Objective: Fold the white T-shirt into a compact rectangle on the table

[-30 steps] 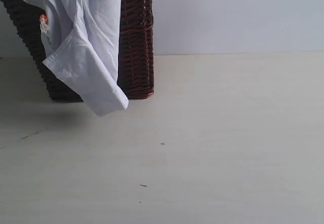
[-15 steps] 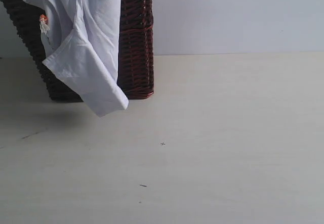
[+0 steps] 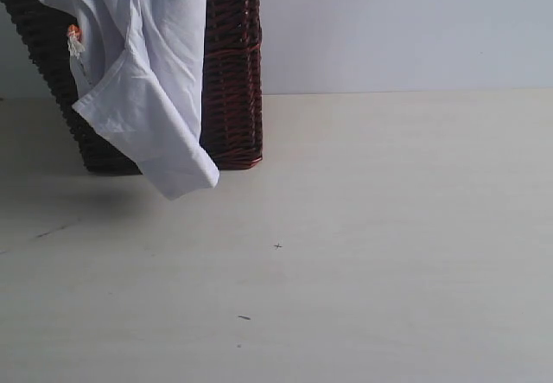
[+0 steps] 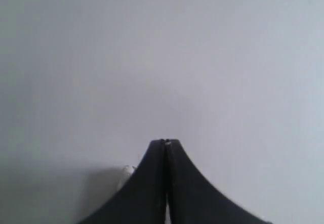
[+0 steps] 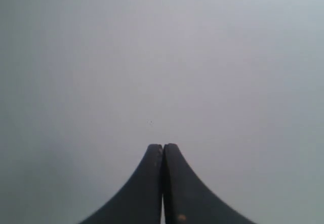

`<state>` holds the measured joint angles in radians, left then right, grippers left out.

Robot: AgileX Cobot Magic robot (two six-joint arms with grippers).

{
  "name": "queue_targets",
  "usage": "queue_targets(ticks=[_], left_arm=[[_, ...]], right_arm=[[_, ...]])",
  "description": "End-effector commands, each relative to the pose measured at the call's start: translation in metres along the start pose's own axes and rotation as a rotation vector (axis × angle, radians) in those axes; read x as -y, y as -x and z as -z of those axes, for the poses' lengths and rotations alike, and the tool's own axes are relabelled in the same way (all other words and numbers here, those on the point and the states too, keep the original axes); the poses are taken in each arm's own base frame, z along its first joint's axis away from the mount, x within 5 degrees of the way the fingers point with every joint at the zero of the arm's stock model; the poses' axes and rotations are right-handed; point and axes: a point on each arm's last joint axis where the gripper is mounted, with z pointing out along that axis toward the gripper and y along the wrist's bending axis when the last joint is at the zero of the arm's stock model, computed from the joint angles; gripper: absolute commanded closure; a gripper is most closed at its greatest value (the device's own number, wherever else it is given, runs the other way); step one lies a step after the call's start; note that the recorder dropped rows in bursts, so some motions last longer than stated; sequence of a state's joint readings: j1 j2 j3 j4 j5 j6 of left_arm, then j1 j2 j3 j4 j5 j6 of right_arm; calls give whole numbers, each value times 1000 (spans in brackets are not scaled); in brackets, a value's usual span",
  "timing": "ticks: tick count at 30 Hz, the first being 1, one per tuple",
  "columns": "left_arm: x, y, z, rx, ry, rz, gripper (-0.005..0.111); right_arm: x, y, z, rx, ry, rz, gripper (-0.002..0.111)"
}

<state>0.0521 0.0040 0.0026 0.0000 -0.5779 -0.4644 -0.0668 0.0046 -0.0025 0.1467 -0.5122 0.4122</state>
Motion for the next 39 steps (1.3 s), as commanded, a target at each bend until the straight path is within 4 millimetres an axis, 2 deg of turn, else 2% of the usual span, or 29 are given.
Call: queue_targets(ticks=[1,3,4,7,8,11,13,14,15,16,17,18,19,20,21,23,25,28,32,34,39], left_arm=[[10,20,-7,68,-37,72,107],[16,31,-12,58,-37,103,107],[25,45,-18,55,-56,85,107],[35,61,-32,32,-74,69,107],[41,69,-44,4,-81,98,107],[55,82,-75,-94,-108,14,107],[59,83,-93,-145,-118,5,107],[61,81,-112,-208,-131,-13,107],[62,78,-120,-242,-134,-15,106],[62,68,-140,-332,-153,-28,100],[61,61,-149,-377,-161,-34,94],[53,39,-173,-492,-144,-22,72],[45,20,-187,-566,-119,-22,58],[40,10,-193,-607,-115,-28,54],[35,-8,-201,-683,-134,-43,53],[28,-29,-208,-766,-147,-52,53],[16,-62,-218,-897,-150,-45,53],[1,-93,-222,-1003,-146,-60,53],[-12,-129,-221,-1127,-170,-33,53],[-21,-148,-223,-1184,-162,-32,53],[-35,-170,-218,-1261,-137,-69,53]], right_arm=[[-10,13,-3,66,59,6,108],[-22,25,-7,90,113,66,108],[-31,37,-10,113,150,97,108],[-47,58,-16,129,174,111,108],[-55,70,-25,114,167,123,108],[-68,88,-50,71,150,155,103],[-73,95,-65,36,134,162,98],[-77,99,-82,-10,106,154,93],[-79,101,-89,-28,94,156,91],[-79,101,-107,-90,55,159,87],[-79,100,-116,-126,33,161,85],[-74,92,-143,-247,-43,166,81],[-72,86,-158,-315,-84,171,78],[-70,83,-166,-346,-103,178,77],[-68,78,-180,-394,-125,204,75],[-65,72,-195,-448,-148,241,73],[-61,58,-219,-586,-177,278,71],[-67,43,-235,-757,-87,282,71],[-82,33,-238,-822,107,247,67],[-90,30,-234,-861,219,256,57],[-88,12,-237,-951,277,205,56]])
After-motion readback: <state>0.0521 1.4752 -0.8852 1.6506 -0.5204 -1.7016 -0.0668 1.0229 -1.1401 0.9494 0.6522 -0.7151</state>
